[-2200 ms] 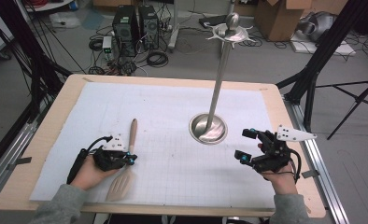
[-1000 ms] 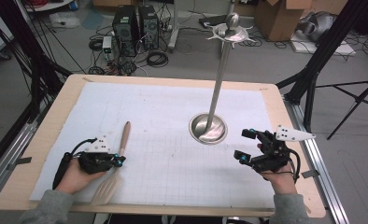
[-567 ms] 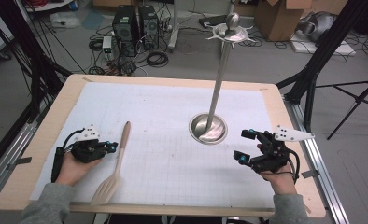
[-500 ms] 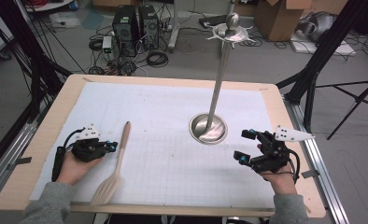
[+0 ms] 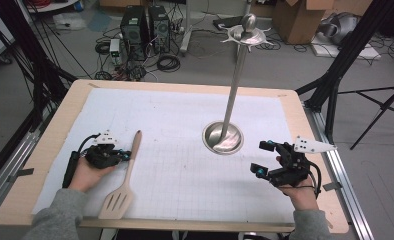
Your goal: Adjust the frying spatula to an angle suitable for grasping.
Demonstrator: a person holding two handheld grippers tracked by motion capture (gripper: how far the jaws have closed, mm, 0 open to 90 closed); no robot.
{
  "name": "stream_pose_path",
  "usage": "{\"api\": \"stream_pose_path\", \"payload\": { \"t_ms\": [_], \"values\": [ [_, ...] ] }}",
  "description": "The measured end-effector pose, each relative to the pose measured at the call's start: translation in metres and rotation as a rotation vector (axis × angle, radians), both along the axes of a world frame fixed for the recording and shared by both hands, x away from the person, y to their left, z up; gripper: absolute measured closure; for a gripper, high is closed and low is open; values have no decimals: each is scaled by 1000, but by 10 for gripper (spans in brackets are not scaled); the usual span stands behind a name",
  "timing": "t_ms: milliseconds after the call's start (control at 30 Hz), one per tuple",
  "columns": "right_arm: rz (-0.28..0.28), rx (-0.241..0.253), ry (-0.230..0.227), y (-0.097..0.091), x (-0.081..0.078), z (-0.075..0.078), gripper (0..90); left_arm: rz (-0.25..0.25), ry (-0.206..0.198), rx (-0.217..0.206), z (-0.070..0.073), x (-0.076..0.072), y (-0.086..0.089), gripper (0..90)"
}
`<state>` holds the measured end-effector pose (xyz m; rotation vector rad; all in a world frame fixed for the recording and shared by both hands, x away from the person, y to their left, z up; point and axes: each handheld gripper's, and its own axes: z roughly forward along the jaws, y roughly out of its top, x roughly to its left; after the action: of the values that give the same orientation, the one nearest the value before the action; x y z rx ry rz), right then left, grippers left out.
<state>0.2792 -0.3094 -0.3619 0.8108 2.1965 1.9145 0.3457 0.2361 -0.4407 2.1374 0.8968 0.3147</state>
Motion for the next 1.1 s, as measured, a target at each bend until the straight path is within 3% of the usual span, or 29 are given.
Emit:
{"api": "stream_pose_path", "payload": {
  "t_ms": [333, 567, 800, 1000, 1100],
  "values": [
    [4, -9, 7, 1, 1, -2, 25, -9, 9, 30, 4, 10, -9, 900],
    [0, -5, 8, 1, 2, -2, 25, -26, 5, 30, 4, 18, -24, 900],
    [4, -1, 8, 1, 1, -2, 25, -51, 1, 32, 3, 26, -40, 900],
    [3, 2, 10, 0, 1, -2, 25, -111, -3, 67, 5, 28, -56, 900],
    [4, -2, 9, 1, 1, -2, 25, -115, -5, 75, 5, 29, -61, 900]
  ]
}}
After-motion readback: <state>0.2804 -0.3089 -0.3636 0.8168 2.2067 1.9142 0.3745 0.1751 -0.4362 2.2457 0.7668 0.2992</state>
